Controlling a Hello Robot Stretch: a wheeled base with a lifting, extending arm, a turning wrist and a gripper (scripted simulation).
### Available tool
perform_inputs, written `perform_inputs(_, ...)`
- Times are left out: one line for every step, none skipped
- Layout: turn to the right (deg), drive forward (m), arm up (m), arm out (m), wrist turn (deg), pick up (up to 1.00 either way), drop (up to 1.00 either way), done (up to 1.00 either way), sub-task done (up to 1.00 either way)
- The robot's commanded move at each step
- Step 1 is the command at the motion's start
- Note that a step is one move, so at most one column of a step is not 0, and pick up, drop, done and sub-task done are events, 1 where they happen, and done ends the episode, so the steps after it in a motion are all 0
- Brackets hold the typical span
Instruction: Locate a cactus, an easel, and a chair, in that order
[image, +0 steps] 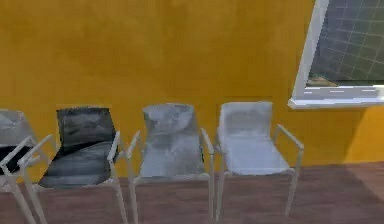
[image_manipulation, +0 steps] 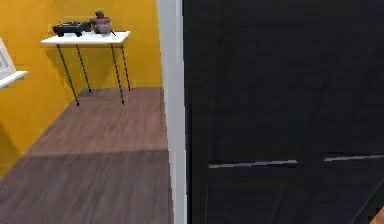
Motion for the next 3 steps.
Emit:
perform_inputs(33.0,0.0,0.0,0.0,0.0,0.0,0.0,0.0,0.0)
perform_inputs(0.0,0.2,0.0,0.0,0.0,0.0,0.0,0.0,0.0)
perform_inputs(-45.0,0.0,0.0,0.0,0.0,0.0,0.0,0.0,0.0)
